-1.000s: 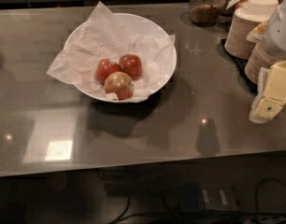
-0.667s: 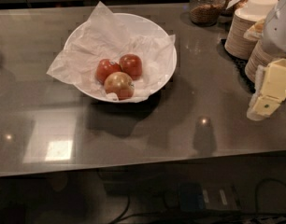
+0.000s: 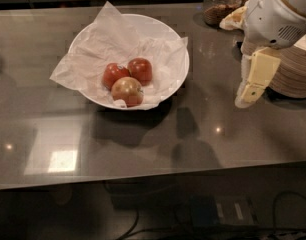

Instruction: Pick apple from white bowl

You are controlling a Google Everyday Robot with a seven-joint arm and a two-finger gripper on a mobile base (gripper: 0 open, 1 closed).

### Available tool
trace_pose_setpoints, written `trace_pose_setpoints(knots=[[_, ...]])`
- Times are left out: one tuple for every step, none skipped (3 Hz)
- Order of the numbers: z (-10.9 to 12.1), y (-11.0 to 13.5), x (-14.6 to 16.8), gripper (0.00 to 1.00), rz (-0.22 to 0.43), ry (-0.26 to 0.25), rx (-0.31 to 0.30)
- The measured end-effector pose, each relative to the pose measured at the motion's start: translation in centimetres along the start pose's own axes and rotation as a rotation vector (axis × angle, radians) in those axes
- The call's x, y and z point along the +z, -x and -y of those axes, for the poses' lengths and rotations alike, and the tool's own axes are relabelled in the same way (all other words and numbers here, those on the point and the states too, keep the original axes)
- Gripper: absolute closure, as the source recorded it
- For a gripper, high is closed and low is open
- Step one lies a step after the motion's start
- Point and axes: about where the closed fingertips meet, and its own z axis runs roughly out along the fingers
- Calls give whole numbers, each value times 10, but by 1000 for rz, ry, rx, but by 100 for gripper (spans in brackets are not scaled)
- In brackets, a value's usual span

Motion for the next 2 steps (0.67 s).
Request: trace_pose_setpoints(knots=[[23,24,7,0,114,-25,-122],[40,43,11,0,207,-35,-206]])
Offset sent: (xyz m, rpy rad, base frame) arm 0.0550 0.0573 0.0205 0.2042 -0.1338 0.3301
